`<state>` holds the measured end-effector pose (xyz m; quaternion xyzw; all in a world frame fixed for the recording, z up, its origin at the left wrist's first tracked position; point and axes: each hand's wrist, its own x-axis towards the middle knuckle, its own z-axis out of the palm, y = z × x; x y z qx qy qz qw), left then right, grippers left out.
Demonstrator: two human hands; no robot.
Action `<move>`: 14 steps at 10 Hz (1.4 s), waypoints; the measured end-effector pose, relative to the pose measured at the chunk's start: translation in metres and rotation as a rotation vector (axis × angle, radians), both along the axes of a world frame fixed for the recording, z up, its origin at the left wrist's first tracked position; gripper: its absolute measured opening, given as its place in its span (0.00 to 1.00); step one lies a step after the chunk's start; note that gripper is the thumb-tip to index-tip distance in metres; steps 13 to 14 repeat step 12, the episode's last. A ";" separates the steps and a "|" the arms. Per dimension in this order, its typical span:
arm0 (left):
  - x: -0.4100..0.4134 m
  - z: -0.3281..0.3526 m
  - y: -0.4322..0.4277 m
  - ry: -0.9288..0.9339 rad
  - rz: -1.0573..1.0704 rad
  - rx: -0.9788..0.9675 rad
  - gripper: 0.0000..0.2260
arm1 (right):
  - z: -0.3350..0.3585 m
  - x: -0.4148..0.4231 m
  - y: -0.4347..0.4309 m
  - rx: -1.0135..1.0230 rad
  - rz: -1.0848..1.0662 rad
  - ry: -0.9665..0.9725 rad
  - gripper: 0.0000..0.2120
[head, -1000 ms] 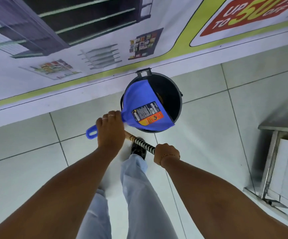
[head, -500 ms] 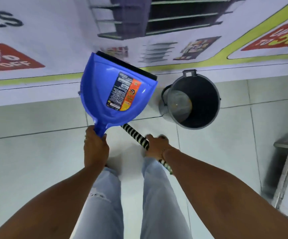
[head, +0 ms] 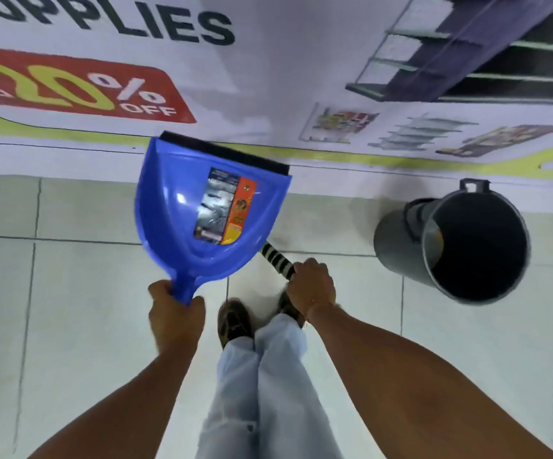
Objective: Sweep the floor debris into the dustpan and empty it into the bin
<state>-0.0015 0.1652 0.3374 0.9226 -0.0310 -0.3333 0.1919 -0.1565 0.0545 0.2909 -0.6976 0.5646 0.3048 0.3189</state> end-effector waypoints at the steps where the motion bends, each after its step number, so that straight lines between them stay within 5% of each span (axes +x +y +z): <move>1: 0.012 -0.029 0.009 -0.052 0.115 0.030 0.13 | -0.033 0.026 -0.041 -0.129 0.117 -0.030 0.16; 3: 0.026 -0.120 0.027 -0.069 0.217 0.074 0.12 | -0.125 0.084 -0.111 -0.331 0.294 0.032 0.15; 5: 0.017 -0.201 0.010 0.037 0.173 0.063 0.12 | -0.213 0.096 -0.137 -0.356 0.283 0.152 0.15; 7: 0.011 -0.284 -0.027 0.058 0.134 -0.010 0.14 | -0.298 0.103 -0.167 -0.390 0.194 0.051 0.17; 10: -0.013 -0.282 -0.049 0.198 -0.018 0.100 0.13 | -0.251 0.043 -0.093 -0.185 -0.288 -0.010 0.19; 14: -0.041 -0.291 -0.075 0.303 -0.127 0.090 0.15 | -0.236 0.008 -0.045 -0.095 -0.353 0.070 0.20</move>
